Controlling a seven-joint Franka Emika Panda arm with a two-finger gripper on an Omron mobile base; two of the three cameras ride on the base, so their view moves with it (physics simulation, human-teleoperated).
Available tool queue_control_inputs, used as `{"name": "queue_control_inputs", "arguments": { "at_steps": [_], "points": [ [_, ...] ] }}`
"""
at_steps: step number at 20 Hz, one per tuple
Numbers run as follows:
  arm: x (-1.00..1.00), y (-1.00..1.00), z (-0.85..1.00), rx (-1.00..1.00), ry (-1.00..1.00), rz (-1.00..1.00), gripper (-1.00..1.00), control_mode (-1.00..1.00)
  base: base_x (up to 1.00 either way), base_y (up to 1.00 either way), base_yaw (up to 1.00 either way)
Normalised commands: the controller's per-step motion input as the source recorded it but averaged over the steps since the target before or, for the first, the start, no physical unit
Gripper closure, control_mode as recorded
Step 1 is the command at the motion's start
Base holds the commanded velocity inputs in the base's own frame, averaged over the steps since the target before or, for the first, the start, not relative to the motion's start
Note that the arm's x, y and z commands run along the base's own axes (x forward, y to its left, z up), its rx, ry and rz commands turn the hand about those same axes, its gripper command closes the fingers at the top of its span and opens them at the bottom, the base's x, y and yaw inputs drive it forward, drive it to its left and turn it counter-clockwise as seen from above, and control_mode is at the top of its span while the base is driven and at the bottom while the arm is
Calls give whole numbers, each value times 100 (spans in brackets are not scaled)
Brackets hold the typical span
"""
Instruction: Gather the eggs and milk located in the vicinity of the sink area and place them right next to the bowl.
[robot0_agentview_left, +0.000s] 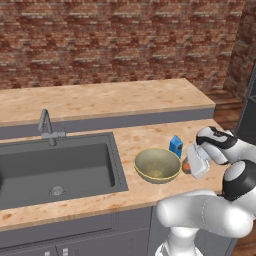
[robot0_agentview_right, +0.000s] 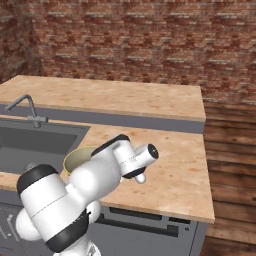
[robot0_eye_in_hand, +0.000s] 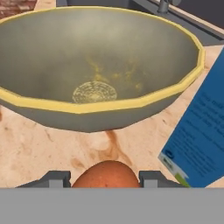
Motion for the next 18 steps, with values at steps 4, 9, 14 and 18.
{"name": "queue_control_inputs", "arguments": {
  "at_steps": [4, 9, 14, 18],
  "points": [
    [5, 0, -15, 0, 0, 0, 100, -100, 0, 0, 0],
    [7, 0, -15, 0, 0, 0, 100, -100, 0, 0, 0],
    [12, 1, -11, 0, 0, 0, 100, -100, 0, 0, 0],
    [13, 2, -11, 0, 0, 0, 100, -100, 0, 0, 0]
  ]
}}
